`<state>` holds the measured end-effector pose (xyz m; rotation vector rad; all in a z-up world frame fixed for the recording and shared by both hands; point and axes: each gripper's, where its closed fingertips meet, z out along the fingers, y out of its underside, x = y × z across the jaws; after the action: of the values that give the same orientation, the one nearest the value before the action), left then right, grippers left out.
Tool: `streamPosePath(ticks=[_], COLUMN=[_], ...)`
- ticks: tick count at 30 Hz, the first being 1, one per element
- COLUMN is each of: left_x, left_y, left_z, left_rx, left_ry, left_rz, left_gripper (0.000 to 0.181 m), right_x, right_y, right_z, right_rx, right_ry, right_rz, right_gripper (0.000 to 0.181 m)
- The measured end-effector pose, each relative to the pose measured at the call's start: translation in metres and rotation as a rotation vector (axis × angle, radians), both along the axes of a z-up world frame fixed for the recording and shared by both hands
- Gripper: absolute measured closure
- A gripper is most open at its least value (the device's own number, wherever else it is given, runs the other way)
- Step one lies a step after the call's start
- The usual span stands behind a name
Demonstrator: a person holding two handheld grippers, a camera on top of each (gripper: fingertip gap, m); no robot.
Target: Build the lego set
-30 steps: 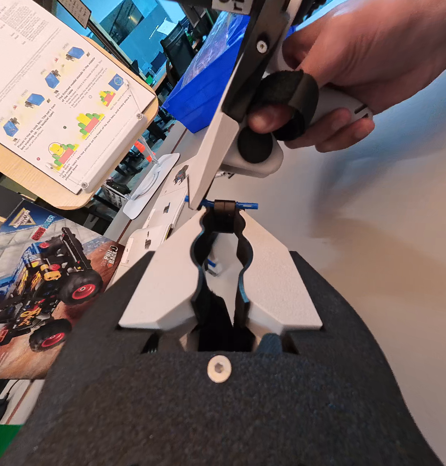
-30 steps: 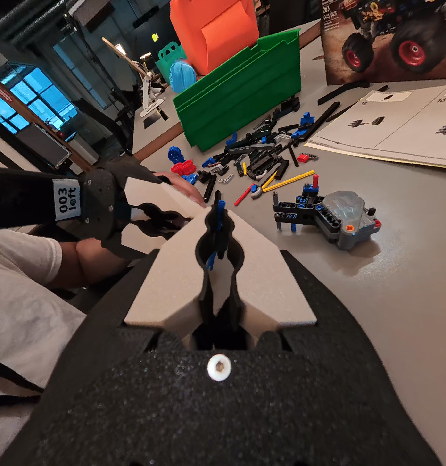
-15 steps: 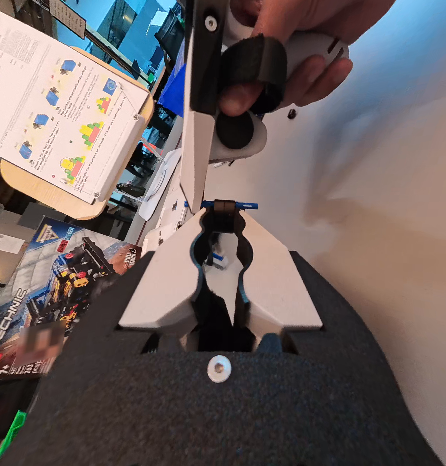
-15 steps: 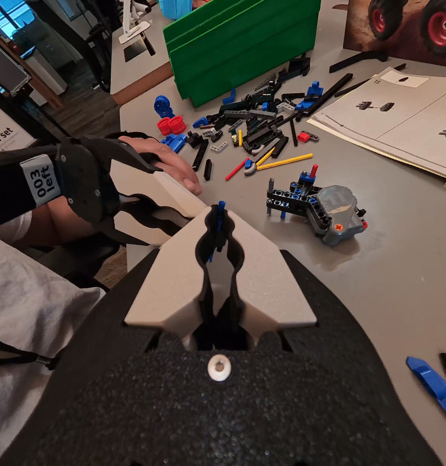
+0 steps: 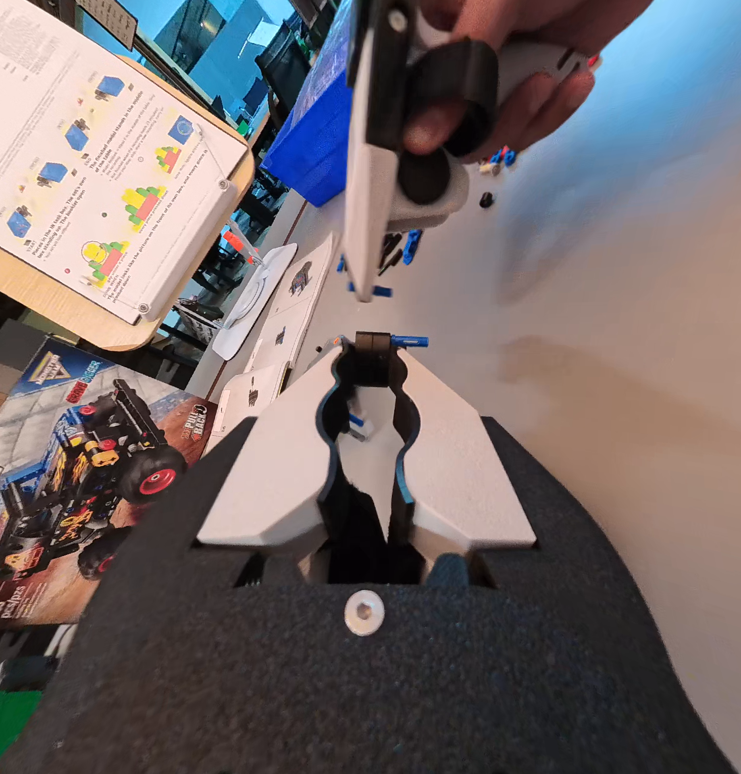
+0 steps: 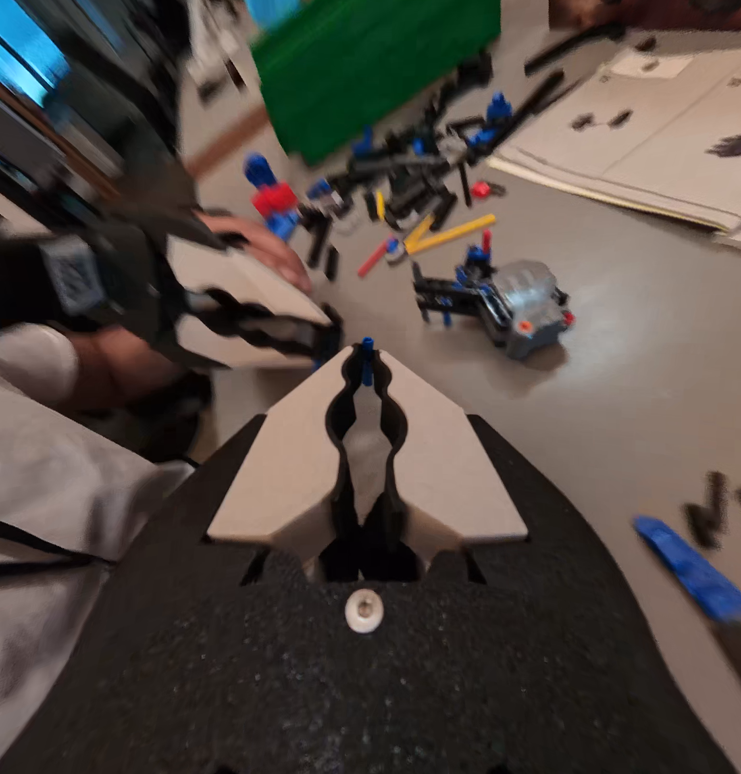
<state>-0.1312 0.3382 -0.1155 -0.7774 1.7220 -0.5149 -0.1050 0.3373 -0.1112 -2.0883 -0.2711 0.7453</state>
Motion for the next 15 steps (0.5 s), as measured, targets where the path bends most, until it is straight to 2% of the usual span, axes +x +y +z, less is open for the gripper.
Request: streamPosePath(ticks=[2,4,7,11,15], left_x=[0.0,0.001,0.001,0.002,0.002], left_y=[-0.001,-0.001,0.0,-0.001,-0.004], left_z=[0.001,0.002,0.0,-0.005,-0.008], left_rx=[-0.022,-0.043,-0.059,-0.054,-0.039], left_ry=[-0.001,-0.002,0.011,0.034,0.041], left_rz=[-0.006,-0.007,-0.002,0.0,-0.003], left_gripper=[0.167,0.167,0.167,0.167,0.168], right_x=[0.012,0.013,0.011,0.016,0.017], right_y=[-0.01,-0.018,-0.03,-0.036,-0.05], right_z=[-0.02,-0.027,-0.032,-0.039,-0.059], right_rx=[-0.035,-0.068,-0.144,-0.28,-0.297], right_ry=[-0.177,-0.2,-0.111,0.116,-0.108], right_rz=[0.019,0.037,0.048,0.008,0.082], right_gripper=[0.178,0.178,0.178,0.178,0.178])
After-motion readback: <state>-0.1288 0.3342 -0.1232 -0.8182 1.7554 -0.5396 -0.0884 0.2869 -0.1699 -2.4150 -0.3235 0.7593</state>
